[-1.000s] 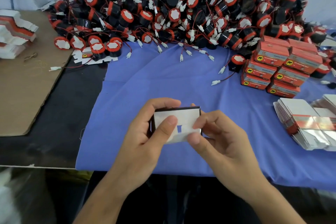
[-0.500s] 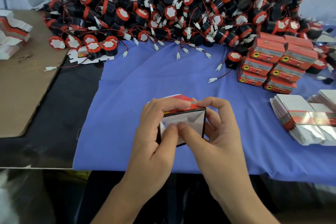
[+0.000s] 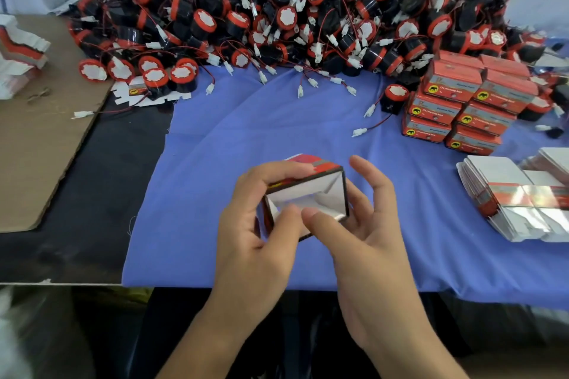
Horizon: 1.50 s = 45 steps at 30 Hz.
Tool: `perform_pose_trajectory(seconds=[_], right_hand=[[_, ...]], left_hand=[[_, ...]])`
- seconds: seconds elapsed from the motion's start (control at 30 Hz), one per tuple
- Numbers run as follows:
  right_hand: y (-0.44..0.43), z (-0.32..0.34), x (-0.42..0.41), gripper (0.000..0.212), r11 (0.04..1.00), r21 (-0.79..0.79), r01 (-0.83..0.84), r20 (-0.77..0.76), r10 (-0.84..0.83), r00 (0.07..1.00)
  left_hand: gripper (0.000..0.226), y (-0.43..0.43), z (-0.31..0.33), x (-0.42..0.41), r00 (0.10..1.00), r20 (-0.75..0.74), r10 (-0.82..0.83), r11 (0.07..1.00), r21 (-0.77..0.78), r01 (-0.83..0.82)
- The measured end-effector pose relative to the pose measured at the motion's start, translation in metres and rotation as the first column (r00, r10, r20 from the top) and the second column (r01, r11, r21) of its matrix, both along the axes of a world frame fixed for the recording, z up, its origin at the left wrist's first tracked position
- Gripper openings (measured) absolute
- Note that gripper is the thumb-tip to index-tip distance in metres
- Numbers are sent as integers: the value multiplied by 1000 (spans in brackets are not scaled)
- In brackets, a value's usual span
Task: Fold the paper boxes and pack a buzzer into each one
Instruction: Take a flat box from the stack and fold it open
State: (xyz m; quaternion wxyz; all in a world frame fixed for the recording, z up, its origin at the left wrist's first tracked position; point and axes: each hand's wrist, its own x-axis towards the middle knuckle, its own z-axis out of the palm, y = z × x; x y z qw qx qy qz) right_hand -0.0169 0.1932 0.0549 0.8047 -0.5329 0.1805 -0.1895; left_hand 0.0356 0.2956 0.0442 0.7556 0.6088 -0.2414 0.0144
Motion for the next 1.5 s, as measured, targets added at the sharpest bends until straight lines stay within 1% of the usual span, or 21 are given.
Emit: perform_pose_trajectory(seconds=[0.07,0.13,0.2,0.3,0.4,0.5,0.6,0.7,0.8,0.87,0.93,1.0,1.1,1.17,1.23,1.3,1.33,1.37,1.43,1.47,1.5], right_hand=[[-4,0,-1,80,979,202,-18,-32,24,999],[-7,-1,-1,81,943,319,-93,-29,108,994],[-7,-2,1,80,911,374,-173,-14,192,981],[-4,-4,3,85,892,417,-176,17,186,982],[-1,-7,3,87,897,427,-119,44,112,993],[1,-10,2,82,897,431,-99,60,82,995],[4,-13,2,72,916,398,-55,40,43,998],[3,-16,4,63,946,320,48,-9,-47,999],[1,-18,5,65,950,306,59,-34,-51,998],[0,-18,5,65,938,344,32,-17,-28,999],[-2,-19,3,63,925,379,4,12,-9,1000],[-6,-20,2,64,917,395,-51,57,31,998],[-11,-17,0,63,917,372,-141,101,111,989],[-14,-15,-2,67,945,286,-159,84,141,986],[-19,-15,-4,72,979,137,-153,88,141,986],[-28,-13,-7,67,984,-100,-150,110,161,981],[-32,-11,-9,66,948,-276,-162,92,194,977],[-35,-9,-11,66,861,-469,-199,35,243,969],[-40,-4,-13,70,605,-747,-278,-133,274,953],[-41,-3,-12,73,495,-833,-248,-150,229,962],[-39,-3,-11,74,427,-891,-155,-90,167,982]], left_hand=[[42,2,3,4,998,-39,46,999,-5,-46],[34,2,2,6,994,-58,97,995,-2,-97],[30,0,0,3,991,-59,117,993,8,-117],[30,-4,-4,-5,988,-20,153,985,77,-151],[32,-9,-7,-10,981,61,185,968,163,-193],[29,-10,-9,-11,989,39,145,975,166,-150],[30,-9,-13,-13,988,70,136,967,210,-148],[36,-9,-17,-18,975,180,132,950,259,-177],[42,-12,-21,-20,946,260,194,929,261,-263],[41,-15,-22,-21,943,213,256,924,231,-304],[37,-17,-22,-23,953,138,268,929,224,-294],[32,-16,-22,-23,963,113,243,940,218,-263],[26,-12,-20,-22,991,20,135,969,206,-136],[32,-8,-20,-20,998,-31,53,976,214,-46],[48,-1,-19,-15,999,-29,-34,966,254,40],[69,7,-20,-7,996,-13,-84,930,359,83],[78,10,-21,-3,996,-17,-92,904,418,91],[86,12,-21,1,994,-25,-102,882,459,102],[88,12,-21,6,992,12,-129,877,468,108],[82,11,-20,8,992,33,-120,894,438,94],[75,9,-21,10,995,19,-94,921,381,80]])
